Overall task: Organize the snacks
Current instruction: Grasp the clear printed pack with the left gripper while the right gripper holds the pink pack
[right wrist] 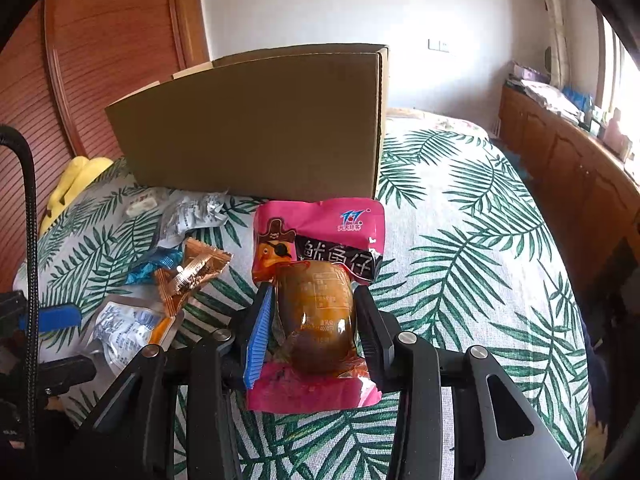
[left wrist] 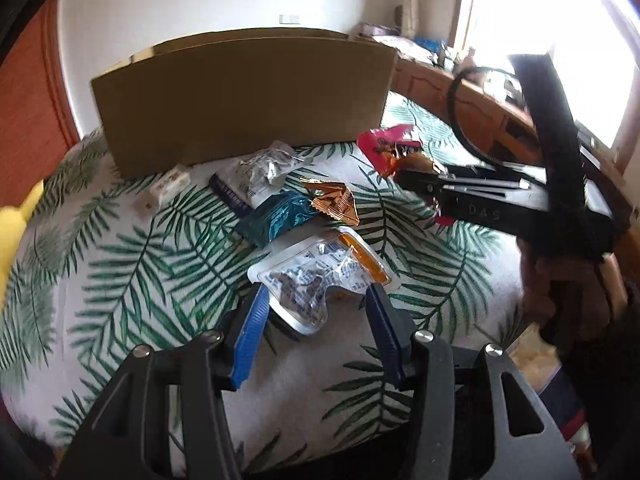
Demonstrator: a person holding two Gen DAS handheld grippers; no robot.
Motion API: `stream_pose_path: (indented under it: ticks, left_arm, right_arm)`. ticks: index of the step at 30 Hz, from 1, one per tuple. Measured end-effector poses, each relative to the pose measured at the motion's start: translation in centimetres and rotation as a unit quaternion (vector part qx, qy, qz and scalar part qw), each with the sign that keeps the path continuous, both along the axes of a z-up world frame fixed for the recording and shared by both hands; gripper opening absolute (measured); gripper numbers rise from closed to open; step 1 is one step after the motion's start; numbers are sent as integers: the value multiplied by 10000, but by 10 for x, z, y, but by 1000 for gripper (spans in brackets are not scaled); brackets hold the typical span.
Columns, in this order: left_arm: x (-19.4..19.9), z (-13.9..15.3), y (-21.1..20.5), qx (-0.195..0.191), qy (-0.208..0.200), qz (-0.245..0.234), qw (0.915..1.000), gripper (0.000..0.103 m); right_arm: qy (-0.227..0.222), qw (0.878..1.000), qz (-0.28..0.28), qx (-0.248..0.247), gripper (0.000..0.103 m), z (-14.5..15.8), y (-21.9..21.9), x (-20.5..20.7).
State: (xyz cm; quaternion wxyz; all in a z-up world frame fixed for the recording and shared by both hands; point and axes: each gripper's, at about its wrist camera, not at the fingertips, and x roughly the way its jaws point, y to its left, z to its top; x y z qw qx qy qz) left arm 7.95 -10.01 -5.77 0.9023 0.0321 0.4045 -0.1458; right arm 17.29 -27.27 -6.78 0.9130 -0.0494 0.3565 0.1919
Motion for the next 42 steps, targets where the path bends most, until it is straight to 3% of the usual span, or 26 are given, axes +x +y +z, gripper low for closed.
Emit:
stream_pose_path:
  ticks: [9,19,26,32,39,40,42]
  left_arm:
    - [28,-12,-8,677,178,-176,9974,51]
    - [56,-13,-20,538,447,-341,9970,51]
    - [64,-12,-23,432,415,-302,9977,52]
    - [52,-11,-22,426,357,-461,9974,33]
    - [31,-5,-3,153,350,-412,9984,31]
    - [28,-4,0,88,328,-397,9986,25]
    - [22,3,7,34,203,-317,9993,22]
  right_arm:
    - [-16,10000,-13,-4,40,0,0,0]
    - [-9,10000,-10,-2,40,0,1,0]
    - [-17,10000,-15,11,41,0,1,-1]
    - [-17,10000,-11,1,40,0,1,-1]
    - [-13,10000,-12,14,41,-1,1,-1]
    - [-15,10000,-11,11,41,-1,1,-1]
    - [-13,10000,-11,13,41,-1,1,-1]
